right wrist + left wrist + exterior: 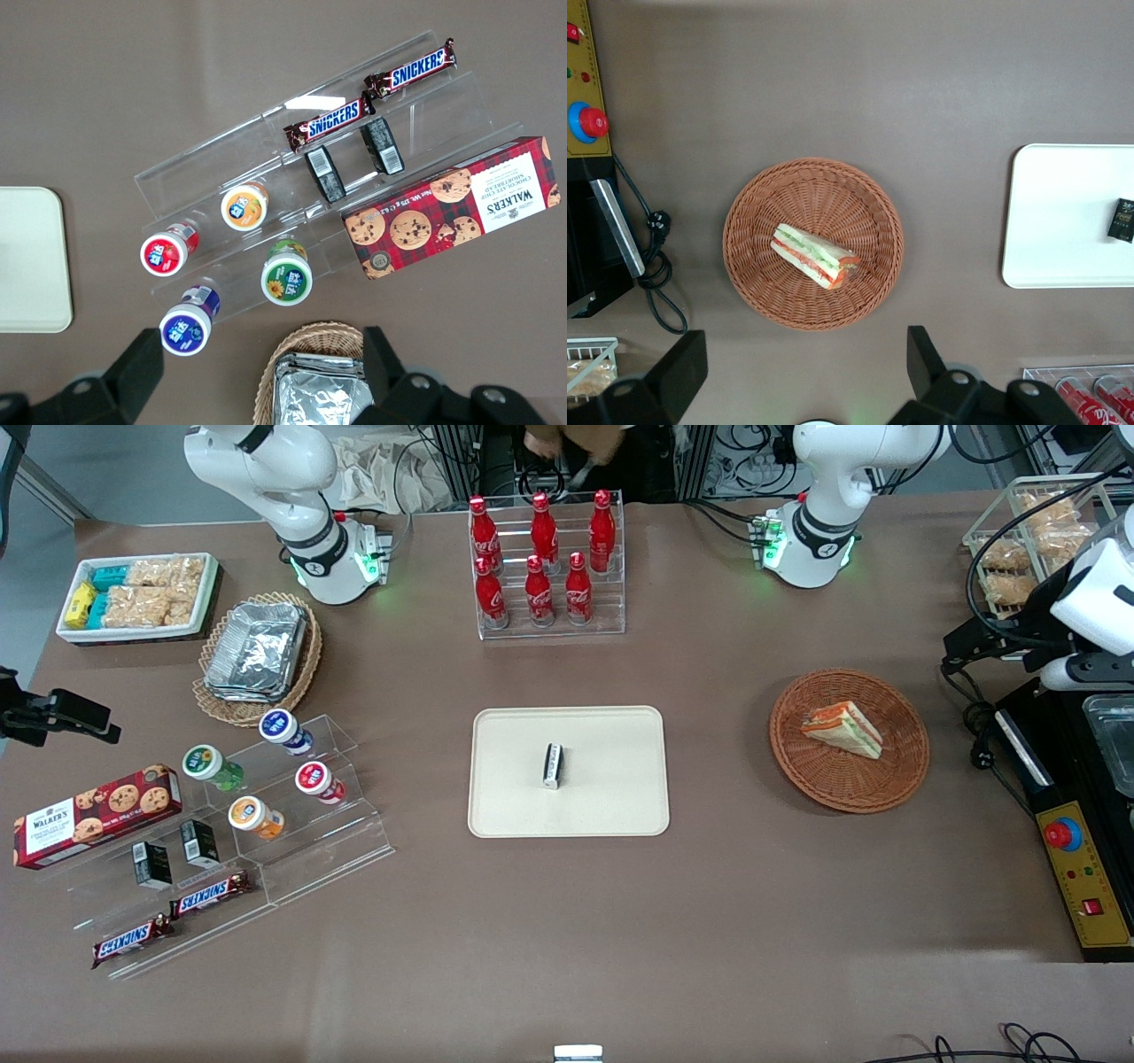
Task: Place sandwich from basket to tray
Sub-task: 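Move the left gripper toward the wicker basket with the sandwich, then lower the open left gripper over the wrapped sandwich in the basket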
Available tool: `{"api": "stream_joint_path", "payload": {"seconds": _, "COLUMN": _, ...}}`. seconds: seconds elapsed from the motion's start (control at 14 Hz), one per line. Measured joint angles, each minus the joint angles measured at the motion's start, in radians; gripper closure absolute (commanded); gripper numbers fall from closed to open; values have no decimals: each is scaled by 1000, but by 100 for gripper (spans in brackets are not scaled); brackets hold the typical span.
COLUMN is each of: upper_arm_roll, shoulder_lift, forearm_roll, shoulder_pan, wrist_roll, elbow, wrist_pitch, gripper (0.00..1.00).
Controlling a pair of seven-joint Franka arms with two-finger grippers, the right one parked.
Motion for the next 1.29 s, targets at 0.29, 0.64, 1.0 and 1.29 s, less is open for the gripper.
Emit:
{"api": "stream_joint_path", "payload": {"seconds": 0.29, "upper_arm_roll": 1, "shoulder_lift": 0, "forearm_roll": 44, "shoulder_pan": 2, "wrist_roll": -32, "elbow": 12, "wrist_pitch": -19, "gripper": 0}}
{"api": "stream_joint_path", "payload": {"seconds": 0.64, "upper_arm_roll": 5, "shoulder_lift": -17, "forearm_roll": 85, "shoulder_pan": 5, "wrist_roll": -429, "elbow": -14, "wrist_pitch": -71, "gripper": 1}}
{"api": "stream_joint_path", "payload": {"seconds": 1.0, "upper_arm_roll": 6, "shoulder_lift": -52, "forearm_roll": 88, "shoulder_pan": 6, "wrist_roll": -868, "elbow": -197, "wrist_pitch": 44, "gripper": 1}}
{"api": "stream_joint_path", "payload": {"seconds": 1.29, "upper_arm_roll": 5, "shoulder_lift": -87, "forearm_roll": 88, "shoulder_pan": 6, "wrist_roll": -1133, "elbow": -462, "wrist_pitch": 338, "gripper": 1}}
